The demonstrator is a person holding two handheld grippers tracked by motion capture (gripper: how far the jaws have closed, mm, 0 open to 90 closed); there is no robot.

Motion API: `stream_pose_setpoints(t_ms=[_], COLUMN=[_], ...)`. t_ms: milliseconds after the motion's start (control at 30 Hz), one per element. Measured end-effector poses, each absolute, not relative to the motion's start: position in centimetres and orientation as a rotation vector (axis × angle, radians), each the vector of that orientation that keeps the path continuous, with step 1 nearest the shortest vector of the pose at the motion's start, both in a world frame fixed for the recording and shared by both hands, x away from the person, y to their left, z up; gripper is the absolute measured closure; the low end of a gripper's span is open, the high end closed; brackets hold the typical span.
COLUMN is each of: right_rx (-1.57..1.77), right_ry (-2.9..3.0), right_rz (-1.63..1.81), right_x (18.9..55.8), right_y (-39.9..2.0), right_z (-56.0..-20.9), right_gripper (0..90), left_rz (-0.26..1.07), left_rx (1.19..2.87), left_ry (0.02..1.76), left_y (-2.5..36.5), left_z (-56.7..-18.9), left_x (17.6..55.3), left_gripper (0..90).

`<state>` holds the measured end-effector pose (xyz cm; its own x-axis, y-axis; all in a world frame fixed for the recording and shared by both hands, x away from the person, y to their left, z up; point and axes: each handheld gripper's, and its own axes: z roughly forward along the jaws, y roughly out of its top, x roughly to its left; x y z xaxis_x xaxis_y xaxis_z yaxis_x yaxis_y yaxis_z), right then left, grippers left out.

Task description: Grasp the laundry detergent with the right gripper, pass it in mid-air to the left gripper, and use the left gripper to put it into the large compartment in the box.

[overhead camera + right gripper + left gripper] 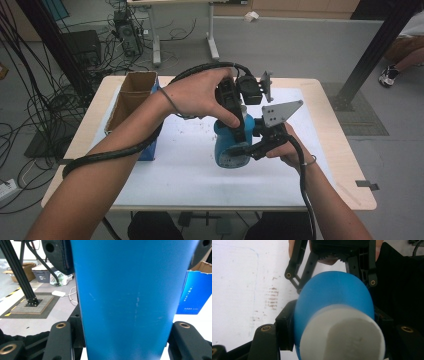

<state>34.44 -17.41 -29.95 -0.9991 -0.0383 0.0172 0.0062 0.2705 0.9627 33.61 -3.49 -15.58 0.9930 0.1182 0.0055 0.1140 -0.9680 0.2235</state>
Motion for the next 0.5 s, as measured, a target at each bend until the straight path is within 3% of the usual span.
stream_pose_setpoints(t_ms=[500], right_rx=[0.03], right_ry=[-2.478], right_rz=[-1.881], right_x=[34.4], right_y=[-17.67], right_z=[-29.89], right_gripper=[44.8], left_rz=[0.033], left_rx=[2.915], left_ry=[0.17], left_y=[-3.79], left_z=[-15.48], left_x=[33.57], left_gripper=[37.3])
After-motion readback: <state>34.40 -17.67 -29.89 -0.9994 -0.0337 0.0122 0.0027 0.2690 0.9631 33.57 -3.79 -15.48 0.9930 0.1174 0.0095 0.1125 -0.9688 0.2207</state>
